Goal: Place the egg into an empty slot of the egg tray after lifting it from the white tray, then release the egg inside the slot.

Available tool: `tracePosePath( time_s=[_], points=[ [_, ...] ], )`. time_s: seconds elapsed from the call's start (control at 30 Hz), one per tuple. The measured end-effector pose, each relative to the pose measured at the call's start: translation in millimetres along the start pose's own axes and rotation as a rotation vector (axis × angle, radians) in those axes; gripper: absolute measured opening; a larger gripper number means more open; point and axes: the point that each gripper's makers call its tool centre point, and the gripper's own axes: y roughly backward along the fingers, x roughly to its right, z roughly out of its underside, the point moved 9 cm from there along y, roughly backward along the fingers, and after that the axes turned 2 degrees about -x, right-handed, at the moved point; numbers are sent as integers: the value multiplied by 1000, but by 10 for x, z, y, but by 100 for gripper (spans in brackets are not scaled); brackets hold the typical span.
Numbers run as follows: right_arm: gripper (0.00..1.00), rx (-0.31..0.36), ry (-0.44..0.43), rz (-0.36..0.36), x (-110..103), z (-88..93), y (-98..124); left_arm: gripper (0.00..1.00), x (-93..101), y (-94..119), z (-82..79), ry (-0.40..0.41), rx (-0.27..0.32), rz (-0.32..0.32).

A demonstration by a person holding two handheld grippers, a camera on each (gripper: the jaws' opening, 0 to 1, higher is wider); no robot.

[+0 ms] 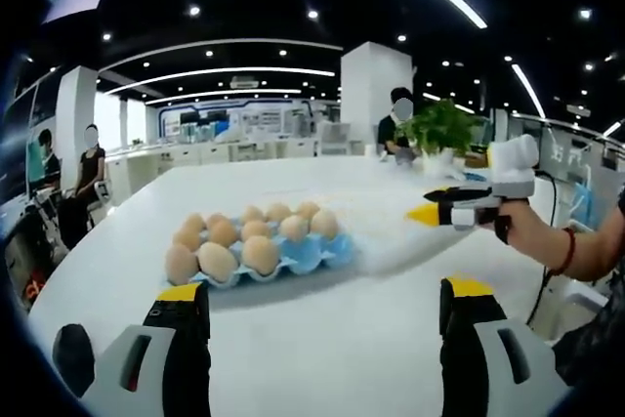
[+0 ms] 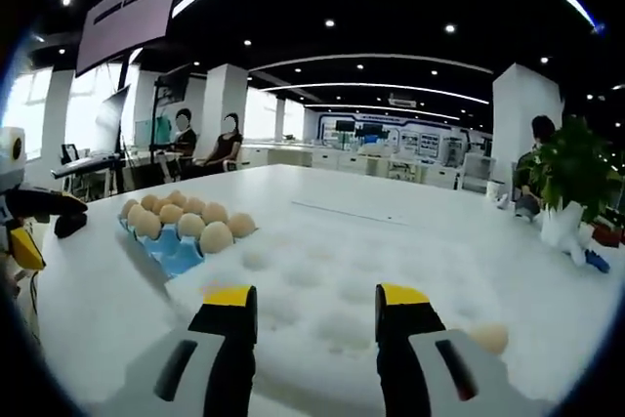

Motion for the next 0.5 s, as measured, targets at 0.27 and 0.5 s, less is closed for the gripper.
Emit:
tracePosePath(
  time_s=[0.27, 0.5],
  points=[
    [50, 4, -55, 47, 162, 31, 75, 100, 37, -10, -8, -15, -6, 13],
    [47, -6, -53, 106, 290, 82, 117, 100, 47, 7, -16, -13, 3, 12]
  ],
)
